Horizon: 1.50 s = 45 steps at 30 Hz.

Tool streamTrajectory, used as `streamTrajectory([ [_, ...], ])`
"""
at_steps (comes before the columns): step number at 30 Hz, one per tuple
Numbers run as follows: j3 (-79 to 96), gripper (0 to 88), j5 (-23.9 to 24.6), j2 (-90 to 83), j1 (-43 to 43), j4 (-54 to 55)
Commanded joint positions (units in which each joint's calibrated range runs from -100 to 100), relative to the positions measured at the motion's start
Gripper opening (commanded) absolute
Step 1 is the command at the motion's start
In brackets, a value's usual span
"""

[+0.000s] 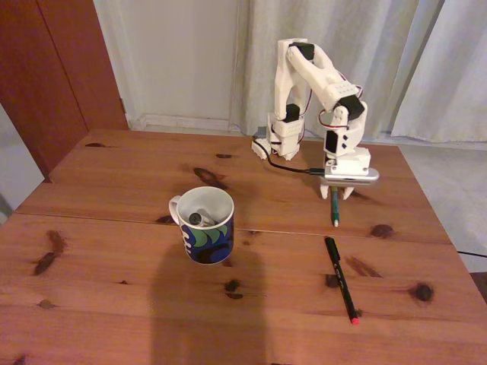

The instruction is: Clean up the desk and place the pens and markers into the cup

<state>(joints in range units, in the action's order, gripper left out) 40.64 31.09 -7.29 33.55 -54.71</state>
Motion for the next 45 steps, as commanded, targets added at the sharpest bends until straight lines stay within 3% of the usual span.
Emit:
streamTrajectory([
  [1, 0.1, 17.4, 0.3, -0.1, 1.1, 1.5],
  [45, 7.7, 17.3, 0.0, -0.3, 2.2, 1.6],
])
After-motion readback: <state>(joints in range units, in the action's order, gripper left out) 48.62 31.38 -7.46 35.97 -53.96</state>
